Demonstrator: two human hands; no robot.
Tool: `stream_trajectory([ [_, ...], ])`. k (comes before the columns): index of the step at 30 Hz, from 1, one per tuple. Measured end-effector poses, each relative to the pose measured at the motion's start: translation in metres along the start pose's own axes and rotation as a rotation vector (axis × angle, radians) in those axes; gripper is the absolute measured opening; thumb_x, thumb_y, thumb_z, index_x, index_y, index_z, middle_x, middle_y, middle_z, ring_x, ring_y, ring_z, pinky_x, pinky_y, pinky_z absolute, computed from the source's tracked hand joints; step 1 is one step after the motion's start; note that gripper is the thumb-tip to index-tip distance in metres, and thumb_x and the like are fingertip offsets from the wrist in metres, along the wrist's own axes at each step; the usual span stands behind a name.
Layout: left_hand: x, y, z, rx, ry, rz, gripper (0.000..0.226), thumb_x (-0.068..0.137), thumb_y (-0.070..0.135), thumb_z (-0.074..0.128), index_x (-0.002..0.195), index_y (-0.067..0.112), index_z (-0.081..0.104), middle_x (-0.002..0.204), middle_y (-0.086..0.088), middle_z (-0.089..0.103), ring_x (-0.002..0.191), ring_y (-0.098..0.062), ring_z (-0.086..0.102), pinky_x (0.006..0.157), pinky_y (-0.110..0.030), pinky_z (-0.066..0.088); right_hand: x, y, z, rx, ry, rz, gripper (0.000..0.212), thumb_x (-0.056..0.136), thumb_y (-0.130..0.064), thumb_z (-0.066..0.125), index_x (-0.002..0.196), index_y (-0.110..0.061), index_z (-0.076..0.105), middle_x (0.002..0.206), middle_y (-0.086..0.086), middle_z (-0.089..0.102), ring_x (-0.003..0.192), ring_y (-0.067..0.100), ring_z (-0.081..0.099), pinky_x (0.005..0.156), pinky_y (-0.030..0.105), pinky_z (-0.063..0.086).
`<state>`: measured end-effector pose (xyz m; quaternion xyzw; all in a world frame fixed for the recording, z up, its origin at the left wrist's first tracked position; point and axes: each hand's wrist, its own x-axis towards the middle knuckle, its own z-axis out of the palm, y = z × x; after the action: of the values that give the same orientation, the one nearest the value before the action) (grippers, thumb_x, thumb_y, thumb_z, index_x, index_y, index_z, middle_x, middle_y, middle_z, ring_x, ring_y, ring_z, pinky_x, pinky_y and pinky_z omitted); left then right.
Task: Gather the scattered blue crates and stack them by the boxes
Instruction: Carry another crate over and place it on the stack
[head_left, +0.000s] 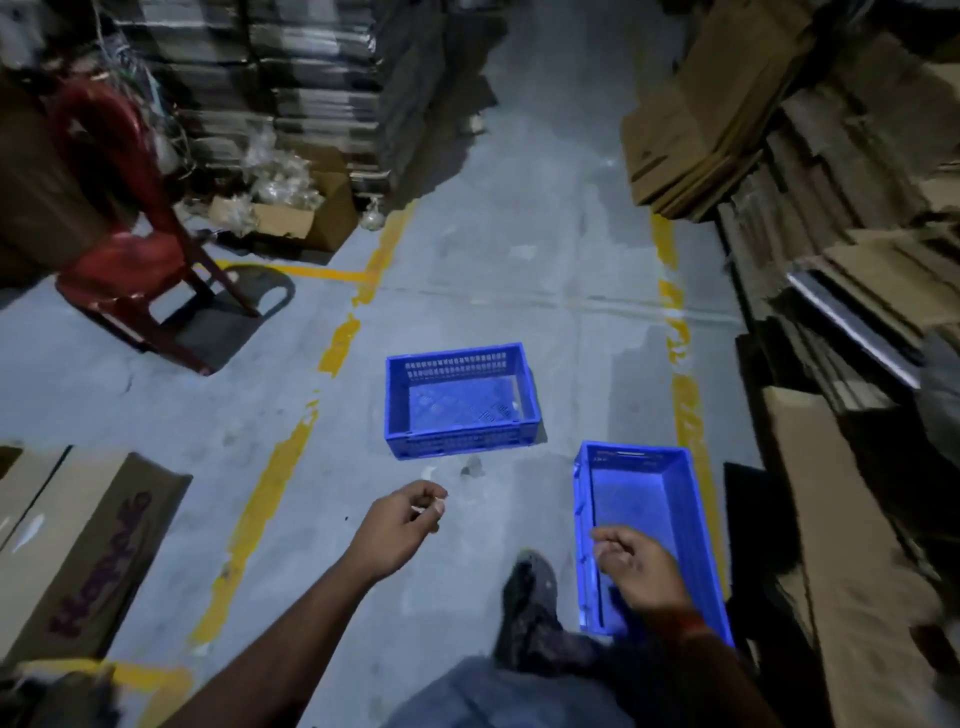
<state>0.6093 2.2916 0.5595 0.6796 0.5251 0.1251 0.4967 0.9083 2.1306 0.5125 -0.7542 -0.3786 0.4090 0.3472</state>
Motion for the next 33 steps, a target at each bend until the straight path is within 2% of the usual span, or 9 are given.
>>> stream_trajectory([
  [5,0.098,0.013,-0.045,-0.018,0.107,-0.068,0.01,0.096,0.026,0.064,0.105,0.029,0.067,0.091,0.001,0.072,0.077,-0.013,0.074,0.073,-0.028,0.053,0.146,-0.061,-0.005,-0.129,-0.187,-0.041,0.018,0.088,-0.01,0.062,0.097,-0.021,0.073,0.072,-0.021,0.069,0.068,-0.001,0.063,0.071,0.018,0.049],
  [8,0.15,0.009,-0.073,-0.006,0.208,-0.121,0.011,0.095,0.028,0.064,0.105,0.029,0.068,0.091,0.004,0.072,0.077,-0.011,0.072,0.071,-0.026,0.053,0.226,-0.09,0.003,-0.269,-0.287,-0.095,0.019,0.088,-0.014,0.059,0.097,-0.024,0.073,0.077,-0.026,0.069,0.075,-0.007,0.063,0.077,0.016,0.049],
  [13,0.244,-0.013,-0.095,0.019,0.234,-0.167,0.008,0.095,0.023,0.064,0.097,0.03,0.067,0.088,0.009,0.071,0.071,0.002,0.066,0.066,-0.011,0.046,0.334,-0.127,0.035,-0.361,-0.258,-0.093,0.017,0.086,-0.016,0.061,0.094,-0.023,0.074,0.084,-0.007,0.074,0.074,-0.002,0.062,0.074,0.009,0.043],
  [16,0.315,-0.038,-0.102,0.03,0.224,-0.192,0.01,0.093,0.021,0.065,0.1,0.026,0.07,0.097,0.008,0.073,0.079,-0.004,0.068,0.072,-0.014,0.046,0.389,-0.126,0.066,-0.383,-0.197,-0.063,0.025,0.08,-0.019,0.054,0.092,-0.019,0.076,0.096,-0.002,0.075,0.086,0.009,0.066,0.085,0.018,0.046],
  [18,0.365,-0.062,-0.107,0.04,0.211,-0.206,0.014,0.092,0.018,0.065,0.105,0.021,0.071,0.104,0.005,0.071,0.084,-0.009,0.068,0.077,-0.015,0.047,0.43,-0.114,0.087,-0.418,-0.174,-0.031,0.023,0.079,-0.018,0.057,0.094,-0.021,0.075,0.098,0.0,0.075,0.085,0.01,0.066,0.087,0.027,0.05],
  [21,0.432,-0.105,-0.108,0.063,0.245,-0.228,0.024,0.087,0.025,0.063,0.109,0.017,0.071,0.107,-0.002,0.068,0.093,-0.019,0.067,0.086,-0.033,0.052,0.49,-0.092,0.118,-0.486,-0.147,0.046,0.022,0.081,-0.014,0.063,0.098,-0.019,0.076,0.102,0.006,0.075,0.094,0.024,0.07,0.087,0.033,0.049],
  [23,0.473,-0.139,-0.105,0.078,0.285,-0.28,0.025,0.084,0.023,0.065,0.107,0.015,0.072,0.109,-0.006,0.067,0.1,-0.025,0.065,0.089,-0.033,0.049,0.53,-0.072,0.135,-0.507,-0.156,0.115,0.024,0.081,-0.008,0.065,0.103,-0.013,0.076,0.108,0.013,0.073,0.101,0.03,0.068,0.09,0.036,0.048],
  [28,0.567,-0.239,-0.08,0.179,0.33,-0.423,0.025,0.081,0.014,0.076,0.106,0.016,0.076,0.12,-0.017,0.061,0.115,-0.035,0.058,0.103,-0.039,0.044,0.632,0.012,0.168,-0.545,-0.121,0.217,0.031,0.081,-0.013,0.071,0.112,-0.014,0.072,0.11,0.015,0.067,0.101,0.032,0.065,0.086,0.032,0.046],
  [33,0.636,-0.335,-0.041,0.242,0.317,-0.601,0.031,0.082,0.022,0.076,0.113,0.022,0.073,0.149,-0.023,0.037,0.136,-0.042,0.04,0.113,-0.043,0.035,0.725,0.114,0.202,-0.584,-0.093,0.228,0.037,0.077,-0.018,0.075,0.113,-0.024,0.07,0.12,0.011,0.062,0.108,0.026,0.062,0.093,0.03,0.049],
])
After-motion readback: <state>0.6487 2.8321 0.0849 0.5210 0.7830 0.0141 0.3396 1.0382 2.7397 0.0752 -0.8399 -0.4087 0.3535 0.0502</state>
